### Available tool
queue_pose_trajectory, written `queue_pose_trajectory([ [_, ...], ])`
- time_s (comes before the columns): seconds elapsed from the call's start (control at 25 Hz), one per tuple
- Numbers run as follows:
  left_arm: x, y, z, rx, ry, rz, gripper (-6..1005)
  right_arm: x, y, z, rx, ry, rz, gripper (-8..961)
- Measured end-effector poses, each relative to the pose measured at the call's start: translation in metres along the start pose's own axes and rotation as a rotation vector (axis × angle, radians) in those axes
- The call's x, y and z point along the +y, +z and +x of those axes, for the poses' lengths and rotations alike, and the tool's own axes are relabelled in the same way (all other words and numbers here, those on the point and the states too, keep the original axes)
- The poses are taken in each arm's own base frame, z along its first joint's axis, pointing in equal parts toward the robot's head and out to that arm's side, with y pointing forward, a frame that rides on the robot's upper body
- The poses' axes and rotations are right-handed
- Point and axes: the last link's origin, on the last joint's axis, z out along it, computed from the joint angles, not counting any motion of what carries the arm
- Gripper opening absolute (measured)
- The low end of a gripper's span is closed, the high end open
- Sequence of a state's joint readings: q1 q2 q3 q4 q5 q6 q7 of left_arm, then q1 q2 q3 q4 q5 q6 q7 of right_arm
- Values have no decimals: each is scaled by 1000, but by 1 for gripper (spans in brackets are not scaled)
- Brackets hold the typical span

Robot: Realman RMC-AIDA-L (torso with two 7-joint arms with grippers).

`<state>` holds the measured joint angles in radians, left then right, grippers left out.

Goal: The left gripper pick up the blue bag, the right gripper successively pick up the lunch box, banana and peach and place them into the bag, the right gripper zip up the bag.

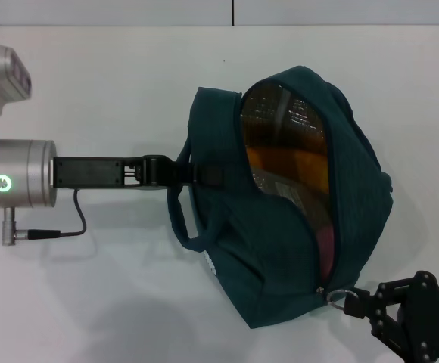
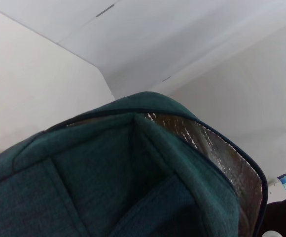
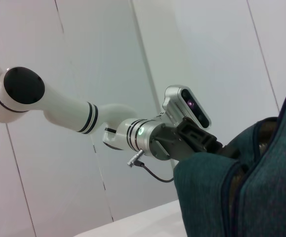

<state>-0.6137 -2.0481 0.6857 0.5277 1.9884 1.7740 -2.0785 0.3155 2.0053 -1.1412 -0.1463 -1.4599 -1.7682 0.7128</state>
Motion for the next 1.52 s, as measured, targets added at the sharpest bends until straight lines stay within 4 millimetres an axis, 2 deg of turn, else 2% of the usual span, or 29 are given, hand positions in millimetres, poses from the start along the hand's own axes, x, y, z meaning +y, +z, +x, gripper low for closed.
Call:
queue_pose_trajectory([
  [0.32,0,-4,1,21,3,-2,62,-1,-1,0,-4,4,17,17],
  [0.64,-1,-5,-2,51,47,-2,62,-5,0,-16,-114,-15,38,18],
  [1.04,0,-7,-2,92,130,-11,62,-12,10,-24,-131,-38,12,18],
  [1.24,5,-17,-2,226,189,-45,186,-13,11,-26,-141,-41,10,18],
  [1.32,6,-22,-3,263,206,-47,419,-14,11,-27,-149,-44,15,18],
  [1.52,13,-33,-7,316,293,-81,616,-17,13,-35,-195,-63,22,18],
])
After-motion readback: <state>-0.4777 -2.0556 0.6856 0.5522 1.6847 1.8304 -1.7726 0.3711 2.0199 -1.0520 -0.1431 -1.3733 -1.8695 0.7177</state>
